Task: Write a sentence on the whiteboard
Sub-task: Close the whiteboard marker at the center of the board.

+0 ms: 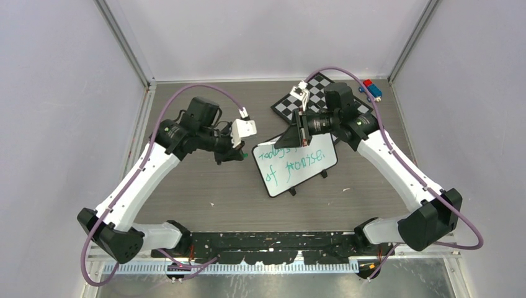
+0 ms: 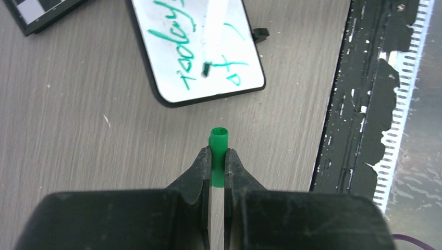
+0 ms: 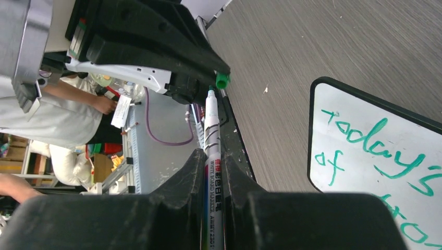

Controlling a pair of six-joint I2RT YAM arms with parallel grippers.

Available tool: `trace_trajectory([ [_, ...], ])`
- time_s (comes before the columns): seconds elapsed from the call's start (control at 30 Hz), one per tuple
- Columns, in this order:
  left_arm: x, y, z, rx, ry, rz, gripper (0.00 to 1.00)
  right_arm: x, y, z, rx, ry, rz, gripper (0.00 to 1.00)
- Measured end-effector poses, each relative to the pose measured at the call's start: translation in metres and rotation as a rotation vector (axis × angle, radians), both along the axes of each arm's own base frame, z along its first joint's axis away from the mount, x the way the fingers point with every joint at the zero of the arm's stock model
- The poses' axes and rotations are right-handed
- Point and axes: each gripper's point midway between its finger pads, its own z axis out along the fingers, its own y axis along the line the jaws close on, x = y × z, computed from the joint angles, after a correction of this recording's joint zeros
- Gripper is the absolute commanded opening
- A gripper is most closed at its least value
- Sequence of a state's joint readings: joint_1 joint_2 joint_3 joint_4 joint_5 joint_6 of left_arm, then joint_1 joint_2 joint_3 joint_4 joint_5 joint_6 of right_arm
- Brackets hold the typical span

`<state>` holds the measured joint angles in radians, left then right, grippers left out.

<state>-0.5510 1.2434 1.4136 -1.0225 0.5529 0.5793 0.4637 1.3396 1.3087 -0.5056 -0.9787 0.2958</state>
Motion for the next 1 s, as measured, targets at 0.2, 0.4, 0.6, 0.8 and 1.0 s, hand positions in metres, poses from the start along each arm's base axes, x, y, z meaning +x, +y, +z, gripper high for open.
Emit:
trace_trajectory([
  [0.2,-0.008,-0.009,0.005,-0.008,0.008,-0.04,0.0,-0.004,0.006,-0.002,0.004,0.015,0.025,0.0],
  [0.4,-0.011,-0.011,0.007,-0.017,0.013,-0.053,0.0,-0.011,0.012,-0.011,-0.012,0.027,0.061,0.0],
  [0.6,-0.013,-0.011,0.007,-0.02,0.02,-0.06,0.0,-0.016,0.015,-0.019,-0.035,0.035,0.083,0.0],
  [0.8,-0.014,-0.013,0.007,-0.027,0.025,-0.068,0.0,-0.017,0.015,-0.026,-0.058,0.039,0.087,0.0],
  [1.0,-0.017,-0.014,0.008,-0.029,0.029,-0.078,0.0,-0.018,0.015,-0.028,-0.068,0.036,0.091,0.0],
])
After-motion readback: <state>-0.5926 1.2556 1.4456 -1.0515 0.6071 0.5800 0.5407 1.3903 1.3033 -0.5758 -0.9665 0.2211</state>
